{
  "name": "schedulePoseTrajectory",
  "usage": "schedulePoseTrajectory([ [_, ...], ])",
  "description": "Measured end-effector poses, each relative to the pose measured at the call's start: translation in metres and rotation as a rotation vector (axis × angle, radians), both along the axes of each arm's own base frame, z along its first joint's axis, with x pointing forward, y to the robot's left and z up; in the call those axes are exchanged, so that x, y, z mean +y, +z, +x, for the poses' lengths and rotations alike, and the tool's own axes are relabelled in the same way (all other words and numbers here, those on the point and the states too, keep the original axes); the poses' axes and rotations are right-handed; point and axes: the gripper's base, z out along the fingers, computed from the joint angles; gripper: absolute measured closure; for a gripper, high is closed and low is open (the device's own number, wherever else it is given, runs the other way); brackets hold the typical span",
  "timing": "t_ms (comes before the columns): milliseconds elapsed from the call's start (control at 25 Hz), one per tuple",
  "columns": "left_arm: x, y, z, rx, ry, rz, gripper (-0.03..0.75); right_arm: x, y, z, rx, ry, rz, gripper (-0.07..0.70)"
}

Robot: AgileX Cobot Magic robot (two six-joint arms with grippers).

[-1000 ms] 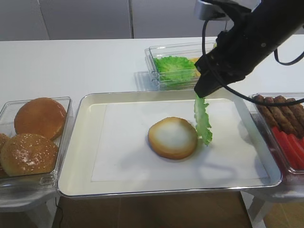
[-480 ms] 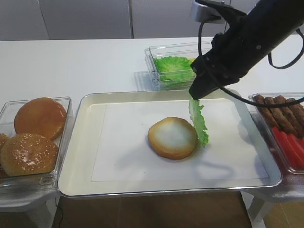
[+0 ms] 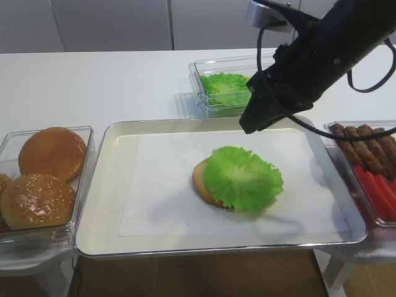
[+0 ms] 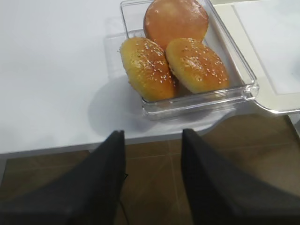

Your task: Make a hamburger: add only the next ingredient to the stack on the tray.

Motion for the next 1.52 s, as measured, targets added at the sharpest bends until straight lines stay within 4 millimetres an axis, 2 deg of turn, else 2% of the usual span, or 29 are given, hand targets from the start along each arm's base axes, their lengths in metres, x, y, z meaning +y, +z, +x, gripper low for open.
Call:
schedulePoseTrajectory([
  [200,0.0,0.0,0.0,0.0,0.0,0.0,0.414,0.0,0.0,-0.002,0.018,0.011,0.003,0.255],
  [320,0.0,0.0,0.0,0.0,0.0,0.0,0.414,0.0,0.0,-0.002,0.019,0.012,0.003,0.187],
  [600,0.0,0.0,0.0,0.0,0.0,0.0,0.414,-0.007,-0.003,-0.002,0.035,-0.039,-0.081,0.167],
  [760,0.0,0.0,0.0,0.0,0.0,0.0,0.414,-0.019,0.006,-0.006,0.019,-0.086,-0.14,0.194],
  [920,0.0,0.0,0.0,0.0,0.0,0.0,0.414,-0.049,0.018,-0.006,0.032,-0.194,-0.154,0.21],
  [1040,0.0,0.0,0.0,0.0,0.0,0.0,0.414,-0.085,0.031,-0.015,0.015,-0.348,-0.158,0.211],
  [1080,0.0,0.0,0.0,0.0,0.0,0.0,0.414,-0.085,0.031,-0.015,0.015,-0.348,-0.158,0.211],
  [1240,0.0,0.0,0.0,0.0,0.0,0.0,0.414,-0.108,0.033,-0.042,-0.002,-0.44,-0.207,0.213],
  [1520,0.0,0.0,0.0,0.0,0.0,0.0,0.414,-0.117,0.035,-0.108,-0.055,-0.499,-0.226,0.213],
])
